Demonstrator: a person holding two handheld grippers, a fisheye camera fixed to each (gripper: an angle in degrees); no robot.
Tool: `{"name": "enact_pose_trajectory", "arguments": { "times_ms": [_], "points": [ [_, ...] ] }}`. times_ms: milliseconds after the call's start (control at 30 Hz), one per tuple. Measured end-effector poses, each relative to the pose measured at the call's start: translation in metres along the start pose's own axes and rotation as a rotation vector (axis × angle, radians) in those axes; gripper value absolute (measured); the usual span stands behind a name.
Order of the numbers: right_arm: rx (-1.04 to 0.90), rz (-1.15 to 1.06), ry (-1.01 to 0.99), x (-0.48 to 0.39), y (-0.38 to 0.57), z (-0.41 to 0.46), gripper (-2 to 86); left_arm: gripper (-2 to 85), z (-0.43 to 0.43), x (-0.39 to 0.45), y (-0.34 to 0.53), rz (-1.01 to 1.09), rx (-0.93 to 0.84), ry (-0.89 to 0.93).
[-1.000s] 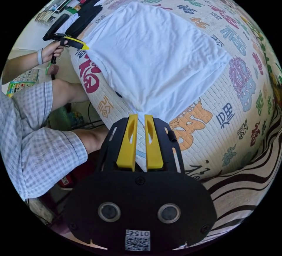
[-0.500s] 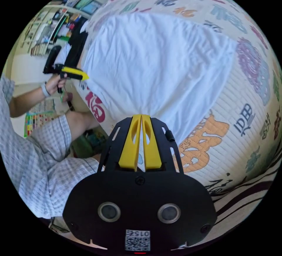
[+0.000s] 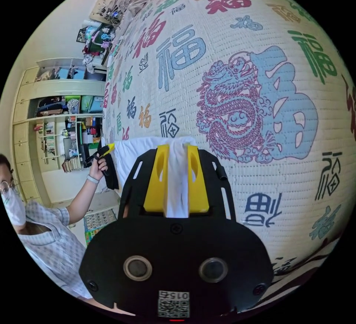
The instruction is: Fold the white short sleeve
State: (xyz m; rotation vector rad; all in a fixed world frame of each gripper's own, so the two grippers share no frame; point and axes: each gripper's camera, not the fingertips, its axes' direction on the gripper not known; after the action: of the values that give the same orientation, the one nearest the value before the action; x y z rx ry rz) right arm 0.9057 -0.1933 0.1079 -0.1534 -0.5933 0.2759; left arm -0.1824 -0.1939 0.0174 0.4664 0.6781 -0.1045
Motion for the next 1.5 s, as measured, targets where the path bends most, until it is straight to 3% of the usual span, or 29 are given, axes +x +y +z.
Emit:
{"name": "enact_pose_trajectory", "arguments": {
  "times_ms": [267,700,1067,1267,1500],
  "points": [
    [0.047,0.042,0.021,0.031,0.002,-0.011,0.0,-0.3,-0.024,-0.016,0.010,0.007,0.042,-0.017],
    [0.158,-0.053,0.041,0.034,0.043,-0.011,4.7,5.0,-0.057,-0.018,0.062,0.105,0.149,-0.084],
    [-0.200,-0.063,0.129,-0.018,0.137,0.066,6.5,7.3,-0.030,0.001,0.201,-0.017,-0.111,-0.025],
    [-0.225,-0.044,0.075,-0.037,0.131,0.093,1.0,0.4,-0.026,0.005,0.209,0.000,-0.125,-0.062],
    [-0.249,-0.053,0.168,-0.060,0.121,0.110,0.8,-0.1,-0.028,0.011,0.224,0.080,-0.143,-0.193]
  ]
}}
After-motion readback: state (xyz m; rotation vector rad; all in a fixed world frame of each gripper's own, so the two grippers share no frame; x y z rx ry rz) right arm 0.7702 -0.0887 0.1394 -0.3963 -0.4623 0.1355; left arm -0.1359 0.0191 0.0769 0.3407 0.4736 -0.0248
